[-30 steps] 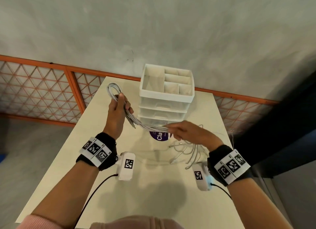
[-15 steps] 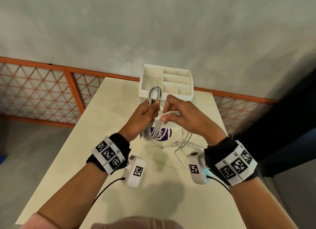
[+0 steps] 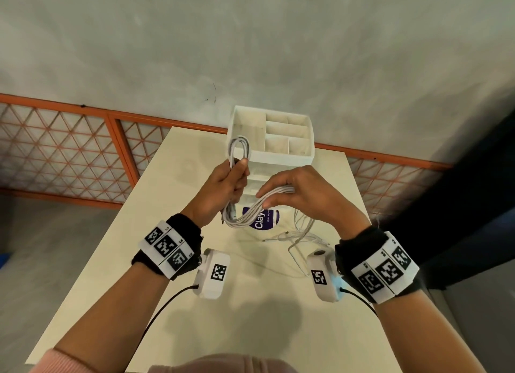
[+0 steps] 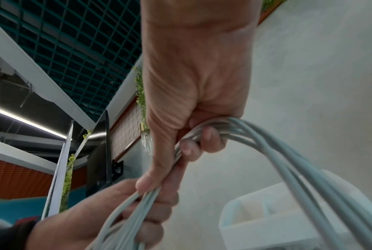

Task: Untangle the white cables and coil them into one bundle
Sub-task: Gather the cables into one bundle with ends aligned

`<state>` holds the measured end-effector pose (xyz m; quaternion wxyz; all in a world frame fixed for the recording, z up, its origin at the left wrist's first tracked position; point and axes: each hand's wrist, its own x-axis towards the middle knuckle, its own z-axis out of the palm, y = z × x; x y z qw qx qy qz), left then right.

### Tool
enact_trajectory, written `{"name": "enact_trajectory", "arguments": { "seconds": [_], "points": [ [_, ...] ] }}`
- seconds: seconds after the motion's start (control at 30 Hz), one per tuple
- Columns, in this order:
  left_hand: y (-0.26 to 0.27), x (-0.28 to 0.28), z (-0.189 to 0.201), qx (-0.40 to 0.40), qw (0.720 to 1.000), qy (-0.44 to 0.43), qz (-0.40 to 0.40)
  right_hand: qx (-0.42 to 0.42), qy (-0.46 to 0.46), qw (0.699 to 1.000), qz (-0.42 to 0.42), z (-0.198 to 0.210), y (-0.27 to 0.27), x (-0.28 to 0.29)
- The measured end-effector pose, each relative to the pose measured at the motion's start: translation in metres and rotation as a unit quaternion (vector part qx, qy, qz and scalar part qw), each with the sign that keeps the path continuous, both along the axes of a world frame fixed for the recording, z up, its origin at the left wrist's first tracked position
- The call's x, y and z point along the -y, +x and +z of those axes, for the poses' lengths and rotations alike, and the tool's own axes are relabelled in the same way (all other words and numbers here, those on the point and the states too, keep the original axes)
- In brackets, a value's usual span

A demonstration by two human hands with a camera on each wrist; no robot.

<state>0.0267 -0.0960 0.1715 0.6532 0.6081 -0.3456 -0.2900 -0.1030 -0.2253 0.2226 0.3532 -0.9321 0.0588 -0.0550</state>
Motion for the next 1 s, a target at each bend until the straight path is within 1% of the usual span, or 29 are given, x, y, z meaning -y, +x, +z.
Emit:
{"name": "enact_trajectory", "arguments": {
  "seconds": [0.1, 0.13, 0.2, 0.27, 0.33, 0.4, 0.53, 0.63, 0.73, 0.87, 1.0],
  "points": [
    [-0.005, 0.001, 0.001, 0.016, 0.998, 0.036, -0.052, -0.004, -0.009, 0.999, 0.033, 0.008, 0.001, -0.006],
    [-0.006, 0.000, 0.001, 0.030, 0.997, 0.042, -0.056, -0.005, -0.008, 0.999, 0.040, 0.010, 0.000, -0.007],
    [-0.006, -0.002, 0.003, 0.062, 0.997, 0.038, -0.031, -0.010, 0.003, 0.999, 0.041, 0.015, -0.003, -0.005],
    [-0.004, -0.004, 0.005, 0.077, 0.997, 0.013, 0.003, -0.011, 0.028, 0.999, 0.028, 0.020, -0.008, -0.001],
    [-0.002, -0.005, 0.007, 0.068, 0.998, -0.010, 0.015, -0.005, 0.055, 0.998, 0.020, 0.024, -0.011, 0.001],
    [-0.004, -0.006, 0.009, 0.051, 0.999, -0.013, 0.002, -0.002, 0.052, 0.998, 0.018, 0.024, -0.011, -0.001],
    [-0.014, -0.002, 0.006, 0.042, 0.998, 0.015, -0.042, -0.019, 0.001, 0.999, 0.029, 0.016, -0.004, -0.008],
    [-0.018, -0.001, 0.002, 0.043, 0.997, 0.045, -0.049, -0.031, -0.060, 0.997, 0.026, 0.011, 0.001, -0.009],
    [-0.022, -0.002, 0.005, 0.039, 0.996, 0.061, -0.060, -0.012, -0.111, 0.994, 0.009, 0.007, 0.002, -0.012],
    [-0.031, -0.004, 0.008, -0.013, 0.994, 0.060, -0.087, 0.001, -0.167, 0.986, -0.021, 0.007, 0.002, -0.018],
    [-0.037, -0.003, 0.005, 0.000, 0.992, 0.078, -0.098, 0.000, -0.205, 0.978, -0.026, 0.008, 0.003, -0.025]
  ]
}}
